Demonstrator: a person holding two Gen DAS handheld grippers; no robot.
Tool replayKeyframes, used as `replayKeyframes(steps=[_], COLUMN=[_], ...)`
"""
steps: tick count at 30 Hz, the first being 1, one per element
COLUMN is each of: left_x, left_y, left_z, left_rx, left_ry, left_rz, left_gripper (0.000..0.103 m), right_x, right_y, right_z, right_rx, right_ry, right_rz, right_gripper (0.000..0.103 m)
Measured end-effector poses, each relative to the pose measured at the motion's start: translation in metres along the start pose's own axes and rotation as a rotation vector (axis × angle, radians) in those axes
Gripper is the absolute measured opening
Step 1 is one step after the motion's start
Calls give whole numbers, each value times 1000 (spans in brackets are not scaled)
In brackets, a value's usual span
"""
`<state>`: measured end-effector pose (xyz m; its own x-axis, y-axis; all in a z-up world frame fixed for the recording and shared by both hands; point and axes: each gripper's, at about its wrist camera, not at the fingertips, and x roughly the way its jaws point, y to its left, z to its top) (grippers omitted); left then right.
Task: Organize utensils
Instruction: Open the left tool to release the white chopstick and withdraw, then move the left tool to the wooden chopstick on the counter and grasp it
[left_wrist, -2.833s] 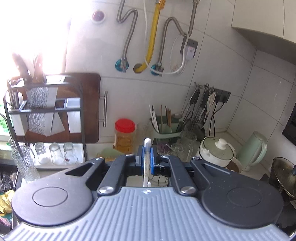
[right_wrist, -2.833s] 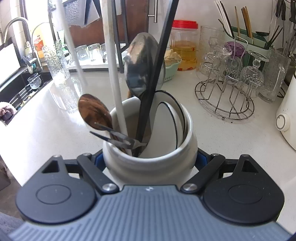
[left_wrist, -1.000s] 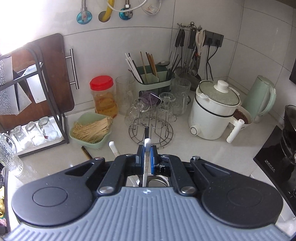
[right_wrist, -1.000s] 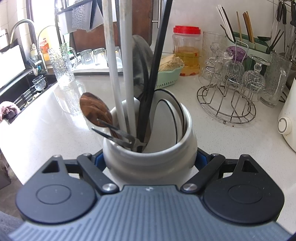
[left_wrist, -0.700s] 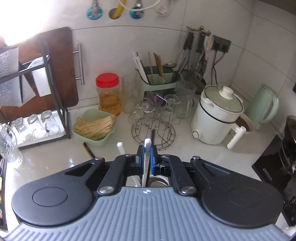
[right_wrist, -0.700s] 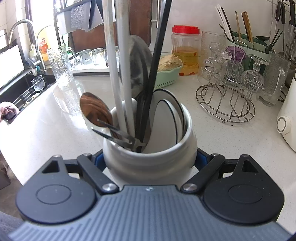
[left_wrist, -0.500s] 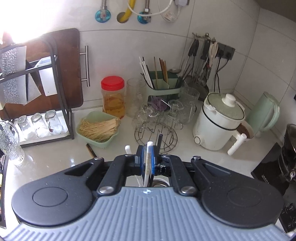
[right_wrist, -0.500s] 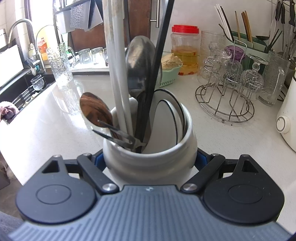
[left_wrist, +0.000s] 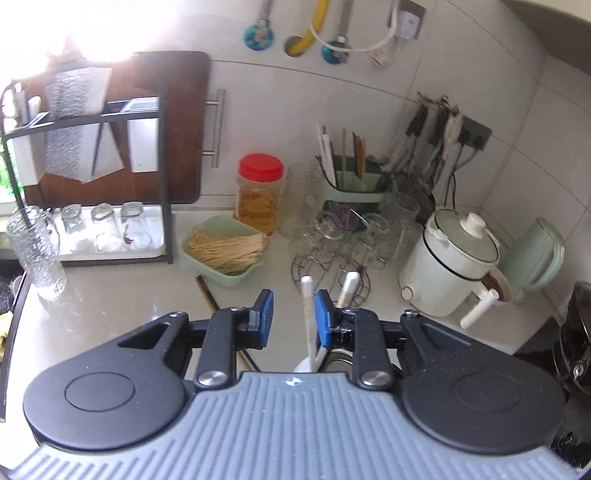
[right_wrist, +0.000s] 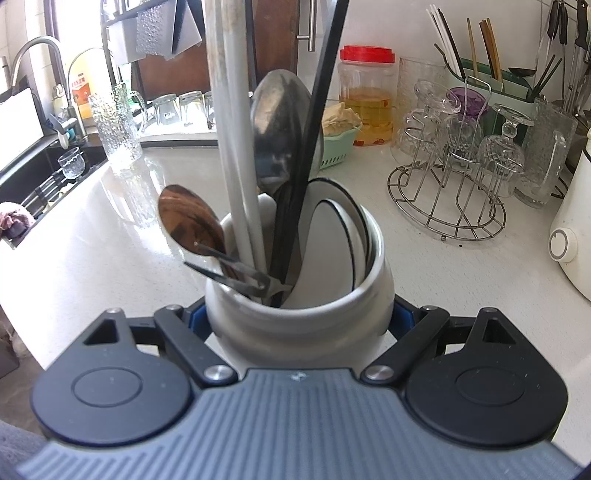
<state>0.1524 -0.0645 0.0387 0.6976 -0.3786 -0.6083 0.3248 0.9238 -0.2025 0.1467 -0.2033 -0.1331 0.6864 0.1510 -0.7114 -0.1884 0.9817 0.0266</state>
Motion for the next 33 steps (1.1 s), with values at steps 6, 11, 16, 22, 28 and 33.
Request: replayKeyframes(steps=[6,11,16,22,28,33], left_x=[-1,6,17,45,92,137], left_y=[25,43,59,88,117,132], left_z=[-10,-22,-34,-48,-63,-71], left_rx=[-54,-76,-76,-118,-144,-154], left_ry=[17,53,93,163,242,298], left_rz=[32,44,51,63,47,4], left_gripper=[29,29,29,39,46,46], right_x=[2,2,2,1,3,3], right_y=[5,6,8,11,14,16], right_z=[1,1,2,2,5,4], right_rx=[-5,3,23,50,72,98], right_ry=[14,19,27,34,57,59], right_rz=[-27,-43,-62,-96,-122,-149], right_gripper=[91,91,91,91,91,91])
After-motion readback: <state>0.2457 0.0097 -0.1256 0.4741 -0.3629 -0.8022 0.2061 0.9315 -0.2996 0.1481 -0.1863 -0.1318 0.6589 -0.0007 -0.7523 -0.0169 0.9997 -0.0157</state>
